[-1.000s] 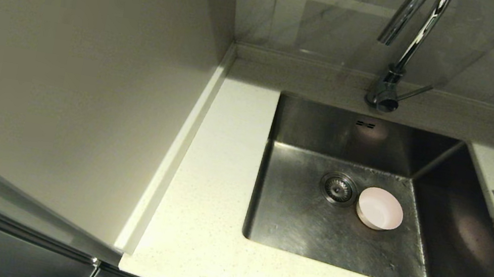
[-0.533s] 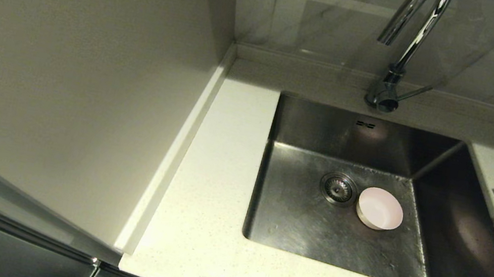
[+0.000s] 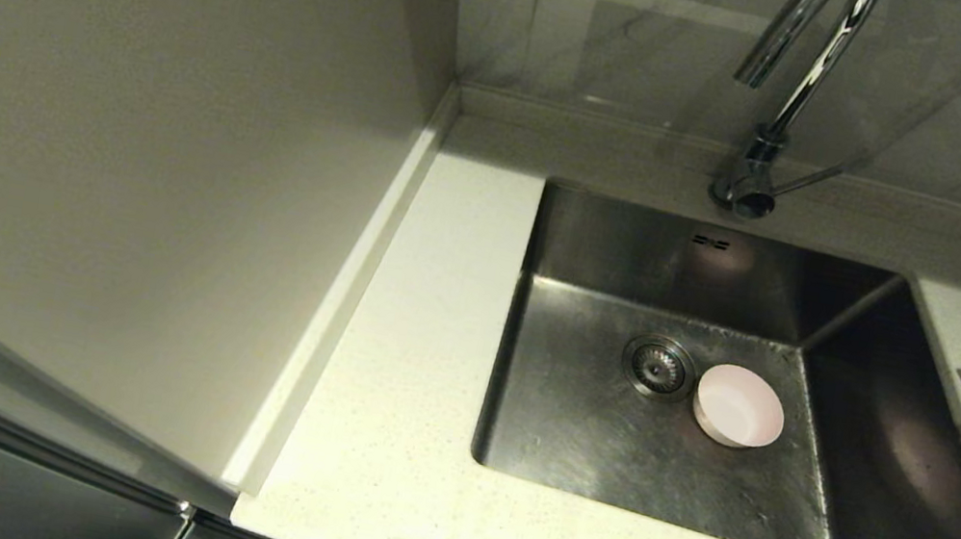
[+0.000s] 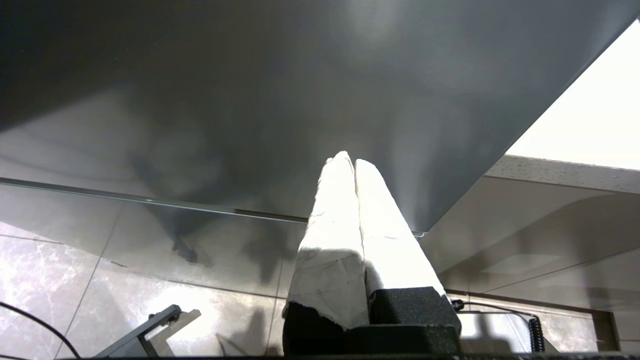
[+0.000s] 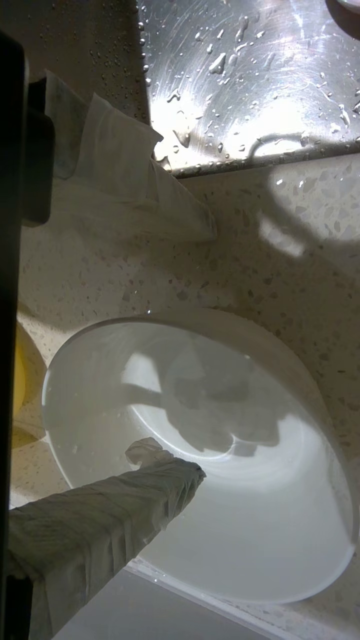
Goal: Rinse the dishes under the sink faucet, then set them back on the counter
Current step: Put a bowl into the sink
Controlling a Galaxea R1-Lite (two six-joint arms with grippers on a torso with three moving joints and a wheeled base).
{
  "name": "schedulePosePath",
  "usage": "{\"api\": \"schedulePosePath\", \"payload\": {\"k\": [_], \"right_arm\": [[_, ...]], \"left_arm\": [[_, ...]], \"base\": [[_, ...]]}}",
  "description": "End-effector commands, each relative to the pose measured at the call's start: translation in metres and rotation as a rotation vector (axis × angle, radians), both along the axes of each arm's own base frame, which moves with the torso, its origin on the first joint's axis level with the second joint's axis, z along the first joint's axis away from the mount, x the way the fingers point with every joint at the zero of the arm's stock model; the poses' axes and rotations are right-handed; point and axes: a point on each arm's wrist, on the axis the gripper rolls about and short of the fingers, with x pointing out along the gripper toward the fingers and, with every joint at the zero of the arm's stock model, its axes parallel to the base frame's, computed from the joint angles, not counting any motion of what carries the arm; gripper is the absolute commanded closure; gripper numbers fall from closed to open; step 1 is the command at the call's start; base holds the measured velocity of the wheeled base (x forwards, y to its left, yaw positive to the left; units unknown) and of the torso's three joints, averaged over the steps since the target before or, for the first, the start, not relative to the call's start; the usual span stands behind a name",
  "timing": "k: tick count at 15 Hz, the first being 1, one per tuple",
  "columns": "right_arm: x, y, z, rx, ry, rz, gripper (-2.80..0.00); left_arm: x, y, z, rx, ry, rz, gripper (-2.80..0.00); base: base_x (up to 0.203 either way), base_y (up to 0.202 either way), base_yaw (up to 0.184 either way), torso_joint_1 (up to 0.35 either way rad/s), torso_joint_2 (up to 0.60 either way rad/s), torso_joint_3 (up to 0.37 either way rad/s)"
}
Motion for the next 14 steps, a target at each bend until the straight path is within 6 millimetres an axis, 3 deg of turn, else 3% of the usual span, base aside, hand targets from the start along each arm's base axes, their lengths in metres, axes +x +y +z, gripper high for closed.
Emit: {"api": "schedulePosePath", "payload": {"k": [1, 5, 6, 14], "right_arm": [[-0.0003, 0.0005, 0.0013, -0.003, -0.001, 0.002, -2.8], [-0.0026, 0.0028, 0.005, 0.019, 0.0, 0.038, -2.8], [-0.0034, 0.0032, 0.0067, 0.027, 0.013, 0.038, 0.0], [0.0049, -0.0013, 0.0024, 0.042, 0.037, 0.039, 0.0]], "left_arm": [[-0.0001, 0.0, 0.0, -0.001, -0.002, 0.0, 0.0], [-0.0001, 0.0, 0.0, -0.001, -0.002, 0.0, 0.0], [-0.0001, 0.0, 0.0, -0.001, -0.002, 0.0, 0.0], [-0.0001, 0.0, 0.0, -0.001, -0.002, 0.0, 0.0]], "base": [[0.0, 0.0, 0.0, 0.0, 0.0, 0.0], [0.0, 0.0, 0.0, 0.0, 0.0, 0.0], [0.0, 0.0, 0.0, 0.0, 0.0, 0.0], [0.0, 0.0, 0.0, 0.0, 0.0, 0.0]]}}
